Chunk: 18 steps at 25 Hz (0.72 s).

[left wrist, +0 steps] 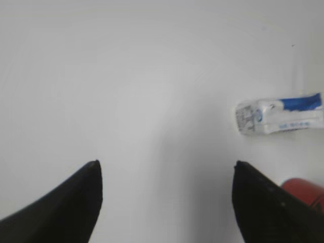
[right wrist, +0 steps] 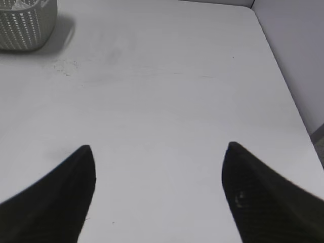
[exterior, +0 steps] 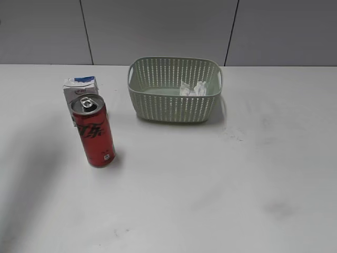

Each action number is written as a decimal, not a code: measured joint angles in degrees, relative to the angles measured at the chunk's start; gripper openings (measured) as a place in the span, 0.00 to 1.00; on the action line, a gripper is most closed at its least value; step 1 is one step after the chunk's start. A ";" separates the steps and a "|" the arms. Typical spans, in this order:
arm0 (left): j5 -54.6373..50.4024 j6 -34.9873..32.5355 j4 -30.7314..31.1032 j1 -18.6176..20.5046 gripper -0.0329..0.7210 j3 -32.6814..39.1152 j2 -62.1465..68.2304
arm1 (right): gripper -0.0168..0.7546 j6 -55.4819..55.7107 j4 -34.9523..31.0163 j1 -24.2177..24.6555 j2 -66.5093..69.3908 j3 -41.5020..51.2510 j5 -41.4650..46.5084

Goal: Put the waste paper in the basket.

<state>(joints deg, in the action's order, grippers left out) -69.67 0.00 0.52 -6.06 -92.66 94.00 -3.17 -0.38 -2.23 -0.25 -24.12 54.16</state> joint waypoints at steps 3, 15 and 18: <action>1.80 0.00 -0.52 0.51 0.83 9.86 -8.85 | 0.79 0.00 0.00 0.00 0.00 0.00 0.00; 11.07 0.00 -1.52 0.51 0.82 49.12 -48.14 | 0.79 0.00 0.00 0.00 0.00 0.00 0.00; 11.07 0.00 -1.64 0.51 0.82 55.29 -55.55 | 0.79 0.04 0.00 0.00 0.00 0.00 0.00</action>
<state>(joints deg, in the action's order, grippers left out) -58.60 0.00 -1.11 -5.55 -37.37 38.44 -3.14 -0.38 -2.23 -0.25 -24.12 54.16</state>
